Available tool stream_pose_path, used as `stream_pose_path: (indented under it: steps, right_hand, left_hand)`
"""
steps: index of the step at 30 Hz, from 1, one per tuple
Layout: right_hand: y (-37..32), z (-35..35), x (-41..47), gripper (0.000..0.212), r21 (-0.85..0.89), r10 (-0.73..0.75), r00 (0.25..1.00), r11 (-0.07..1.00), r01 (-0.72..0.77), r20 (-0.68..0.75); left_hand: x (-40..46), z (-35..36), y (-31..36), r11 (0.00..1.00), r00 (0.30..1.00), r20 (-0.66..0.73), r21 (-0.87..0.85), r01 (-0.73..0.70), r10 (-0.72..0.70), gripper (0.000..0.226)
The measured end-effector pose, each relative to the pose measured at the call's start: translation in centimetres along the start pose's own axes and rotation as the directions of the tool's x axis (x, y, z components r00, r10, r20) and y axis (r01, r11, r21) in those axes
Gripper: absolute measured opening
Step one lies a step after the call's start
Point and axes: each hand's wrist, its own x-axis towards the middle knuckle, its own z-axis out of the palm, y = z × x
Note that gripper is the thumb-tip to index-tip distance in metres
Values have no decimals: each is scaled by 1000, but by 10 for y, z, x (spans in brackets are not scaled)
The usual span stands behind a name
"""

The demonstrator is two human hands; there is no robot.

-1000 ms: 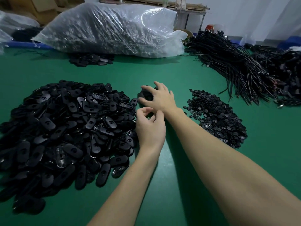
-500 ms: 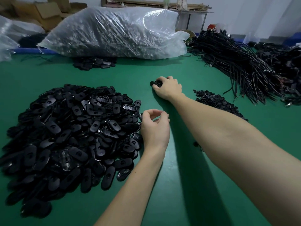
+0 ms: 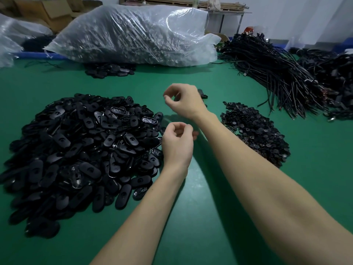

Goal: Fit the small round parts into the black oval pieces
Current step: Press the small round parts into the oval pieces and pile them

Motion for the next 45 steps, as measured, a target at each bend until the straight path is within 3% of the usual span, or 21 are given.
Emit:
stream_pose_path:
  steps: [3, 5, 14, 21, 33, 40, 45]
  right_hand:
    - [-13, 0, -2, 15, -24, 48, 956, 999, -43, 290]
    - [-15, 4, -3, 19, -52, 103, 916, 995, -89, 387]
    - [-13, 8, -12, 11, 129, 215, 861, 944, -305, 461]
    - [-11, 3, -16, 4, 233, 232, 844, 895, -380, 484]
    - [-19, 3, -22, 15, 352, 231, 843, 831, -431, 486]
    - [-26, 1, -26, 22, 469, 280, 883, 764, -443, 378]
    - [-28, -13, -36, 8, 528, 328, 918, 751, -396, 222]
  left_hand:
    - [0, 0, 0, 1000, 1000, 1, 14, -12, 12, 9]
    - [0, 0, -1, 1000, 1000, -5, 3, -11, 11, 9]
    - [1, -1, -2, 999, 1000, 1, -40, -8, 8, 9]
    - [1, -1, -1, 999, 999, 28, -29, -20, 21, 15]
    - [0, -2, -2, 999, 999, 33, -34, -32, 33, 11]
    - [3, -3, -2, 997, 999, 36, -71, 17, -14, 6]
    - [5, -5, 0, 983, 999, 3, -178, 42, -42, 9]
